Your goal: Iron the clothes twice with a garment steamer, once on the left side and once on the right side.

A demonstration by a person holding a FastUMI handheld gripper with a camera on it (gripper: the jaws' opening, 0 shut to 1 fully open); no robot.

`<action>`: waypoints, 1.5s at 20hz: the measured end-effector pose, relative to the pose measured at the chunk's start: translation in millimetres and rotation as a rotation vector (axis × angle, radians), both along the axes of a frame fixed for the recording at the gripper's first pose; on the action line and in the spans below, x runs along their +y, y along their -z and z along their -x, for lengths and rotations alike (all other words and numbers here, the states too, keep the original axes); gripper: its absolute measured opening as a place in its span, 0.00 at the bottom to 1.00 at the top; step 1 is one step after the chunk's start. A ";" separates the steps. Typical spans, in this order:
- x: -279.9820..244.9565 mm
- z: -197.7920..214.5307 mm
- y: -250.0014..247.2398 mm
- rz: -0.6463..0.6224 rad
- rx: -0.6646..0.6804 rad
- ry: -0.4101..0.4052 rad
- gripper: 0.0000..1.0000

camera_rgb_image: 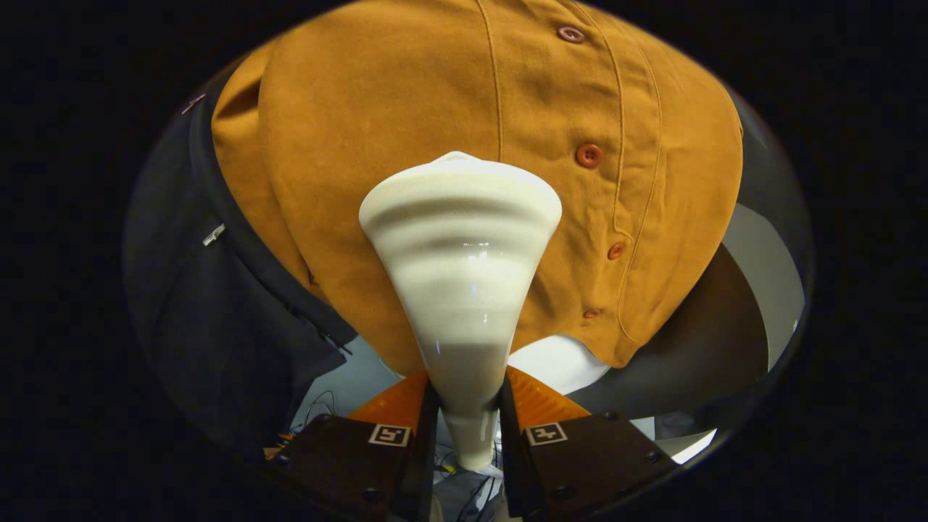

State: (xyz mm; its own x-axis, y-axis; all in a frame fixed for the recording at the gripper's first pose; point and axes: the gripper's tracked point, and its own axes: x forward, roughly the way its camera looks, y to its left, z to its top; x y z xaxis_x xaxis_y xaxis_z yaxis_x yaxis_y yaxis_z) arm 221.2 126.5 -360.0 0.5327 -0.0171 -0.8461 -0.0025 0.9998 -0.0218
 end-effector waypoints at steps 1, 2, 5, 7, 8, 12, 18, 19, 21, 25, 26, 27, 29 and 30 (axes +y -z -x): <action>-1.8 3.6 -0.2 0.001 0.004 0.003 0.43; -4.1 5.5 -3.2 0.007 0.001 0.005 0.43; -9.8 4.1 -28.8 0.018 -0.064 0.004 0.43; -13.5 -0.9 -60.2 0.027 -0.137 0.010 0.43; -16.1 -4.7 -75.3 0.035 -0.174 0.017 0.43; -30.8 -15.8 -120.3 0.052 -0.303 0.040 0.43; -53.5 -26.0 -171.2 0.052 -0.477 0.078 0.43; -56.8 -28.0 -180.9 0.050 -0.503 0.083 0.43; -63.8 -30.2 -198.7 0.059 -0.561 0.094 0.43; -77.1 -33.0 -233.2 0.075 -0.694 0.100 0.43; -78.2 -33.2 -242.1 0.074 -0.725 0.098 0.42; -77.7 -33.4 -248.9 0.071 -0.755 0.094 0.43; -79.0 -33.7 -262.3 0.064 -0.813 0.093 0.42; -79.8 -34.4 -268.3 0.057 -0.838 0.093 0.43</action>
State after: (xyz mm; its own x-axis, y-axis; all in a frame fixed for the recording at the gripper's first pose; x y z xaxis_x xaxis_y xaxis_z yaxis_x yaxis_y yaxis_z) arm 255.6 46.8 -91.7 0.9781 -0.1223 -0.1684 0.1189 0.9925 -0.0301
